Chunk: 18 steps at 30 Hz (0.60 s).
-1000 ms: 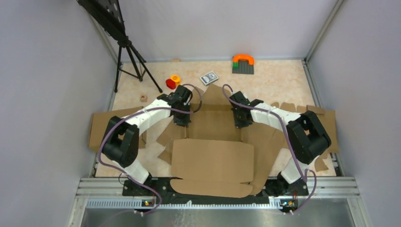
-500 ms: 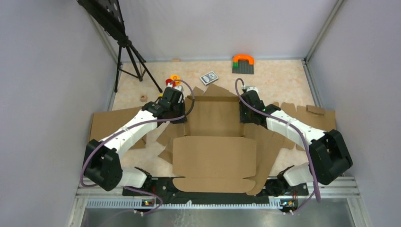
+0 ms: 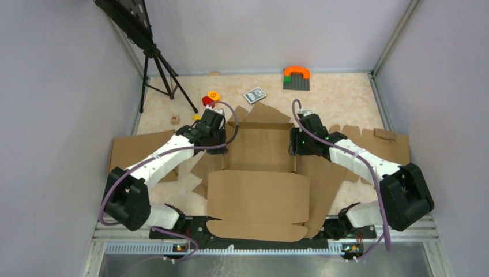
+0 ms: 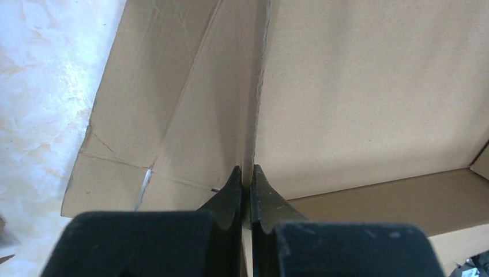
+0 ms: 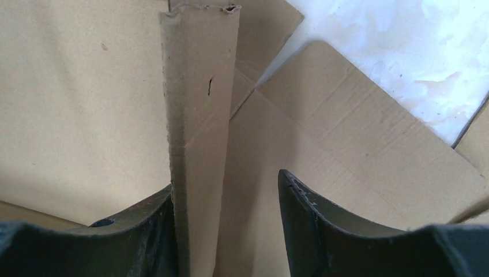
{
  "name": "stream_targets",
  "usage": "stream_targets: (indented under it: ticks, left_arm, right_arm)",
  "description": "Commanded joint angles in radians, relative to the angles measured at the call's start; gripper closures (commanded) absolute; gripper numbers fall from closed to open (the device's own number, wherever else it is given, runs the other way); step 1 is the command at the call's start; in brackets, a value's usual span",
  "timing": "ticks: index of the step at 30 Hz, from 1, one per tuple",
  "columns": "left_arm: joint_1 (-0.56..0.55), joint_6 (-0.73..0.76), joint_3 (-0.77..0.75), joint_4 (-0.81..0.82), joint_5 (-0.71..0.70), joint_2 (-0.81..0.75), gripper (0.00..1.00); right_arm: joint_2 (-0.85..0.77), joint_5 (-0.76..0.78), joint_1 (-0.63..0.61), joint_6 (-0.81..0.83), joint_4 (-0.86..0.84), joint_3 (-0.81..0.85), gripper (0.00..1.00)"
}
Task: Fold the paper box
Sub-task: Fold the paper box at the center of the board.
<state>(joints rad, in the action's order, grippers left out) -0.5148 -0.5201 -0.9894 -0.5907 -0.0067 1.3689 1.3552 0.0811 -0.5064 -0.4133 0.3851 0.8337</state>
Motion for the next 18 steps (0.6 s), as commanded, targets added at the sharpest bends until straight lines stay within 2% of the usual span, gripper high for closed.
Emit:
stream_targets:
  ticks: [1, 3, 5, 9, 11, 18]
  left_arm:
    - [-0.012, 0.034, -0.06, -0.003, -0.037, 0.045, 1.0]
    - [-0.017, 0.052, -0.083, -0.013, -0.046, 0.084, 1.0]
    - [-0.024, 0.074, -0.106, -0.024, -0.069, 0.122, 1.0]
    - [-0.04, 0.097, -0.136, -0.027, -0.117, 0.187, 0.96]
    - [-0.047, 0.102, -0.151, -0.027, -0.141, 0.213, 0.92]
    - [-0.053, 0.113, -0.205, -0.057, -0.189, 0.301, 0.67]
  right_arm:
    - [-0.03, -0.014, 0.012, 0.013, 0.024, 0.045, 0.47]
    - [-0.038, -0.022, 0.013, 0.014, 0.025, 0.042, 0.49]
    - [-0.048, -0.032, 0.012, 0.016, 0.014, 0.026, 0.57]
    - [-0.033, -0.048, 0.013, 0.025, 0.008, 0.009, 0.89]
    - [-0.021, -0.057, 0.012, 0.027, 0.011, 0.005, 1.0]
    - [-0.05, -0.062, 0.012, 0.021, 0.003, -0.015, 1.0]
